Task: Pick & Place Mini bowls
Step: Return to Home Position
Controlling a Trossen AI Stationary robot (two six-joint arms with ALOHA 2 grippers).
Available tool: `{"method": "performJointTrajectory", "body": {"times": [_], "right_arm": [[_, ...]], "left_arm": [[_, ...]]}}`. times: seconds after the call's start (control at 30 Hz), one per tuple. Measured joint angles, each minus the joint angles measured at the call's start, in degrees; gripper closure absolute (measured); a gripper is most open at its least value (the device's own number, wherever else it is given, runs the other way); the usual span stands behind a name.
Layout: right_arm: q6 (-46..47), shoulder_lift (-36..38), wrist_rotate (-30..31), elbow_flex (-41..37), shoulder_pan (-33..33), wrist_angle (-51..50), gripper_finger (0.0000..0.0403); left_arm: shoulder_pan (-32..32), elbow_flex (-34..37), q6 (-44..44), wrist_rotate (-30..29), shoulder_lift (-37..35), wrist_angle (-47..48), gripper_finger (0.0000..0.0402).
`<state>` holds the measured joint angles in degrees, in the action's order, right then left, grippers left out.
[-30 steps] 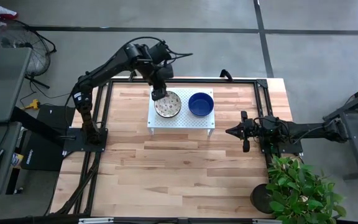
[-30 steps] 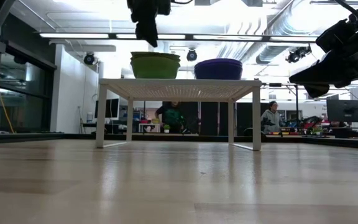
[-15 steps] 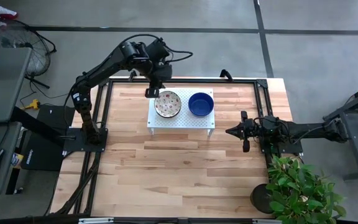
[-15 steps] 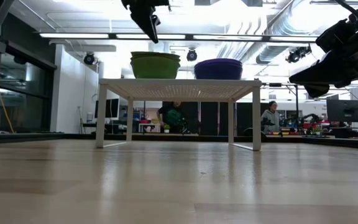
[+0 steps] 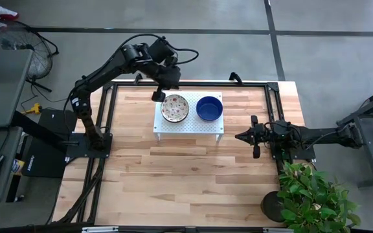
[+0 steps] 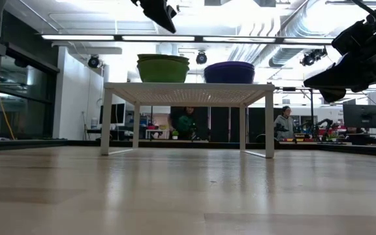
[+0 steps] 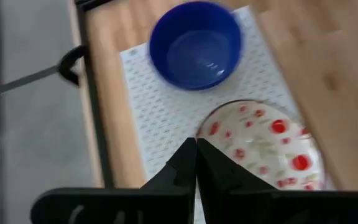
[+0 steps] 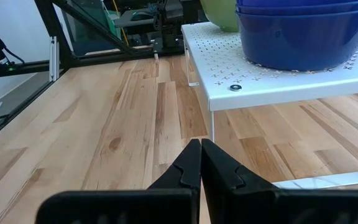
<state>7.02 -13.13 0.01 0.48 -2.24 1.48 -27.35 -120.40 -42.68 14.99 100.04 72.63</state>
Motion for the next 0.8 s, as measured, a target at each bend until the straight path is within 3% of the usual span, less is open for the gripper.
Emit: {"method": "performJointTrajectory", "body": {"times": [0.13,0.33,0.57,0.8], "right_arm": [[-0.01,0.02,0.0,0.01,0.0,-0.02,0.0403],[-0.01,0.0,-0.04,-0.01,0.02,-0.02,0.0402],[0.01,0.0,-0.04,-0.01,0.02,0.0,0.0402],[0.01,0.0,-0.02,-0.01,0.02,0.0,0.0402]], "left_arm": [[0.41,6.67,0.37,5.28,-4.05,-5.88,0.04],[0.87,24.05,0.71,12.27,-11.86,-18.31,0.0401],[0.55,43.44,1.87,14.24,-23.38,-36.33,0.0401],[-5.24,58.51,6.56,23.13,-29.77,-53.89,0.0401]]}}
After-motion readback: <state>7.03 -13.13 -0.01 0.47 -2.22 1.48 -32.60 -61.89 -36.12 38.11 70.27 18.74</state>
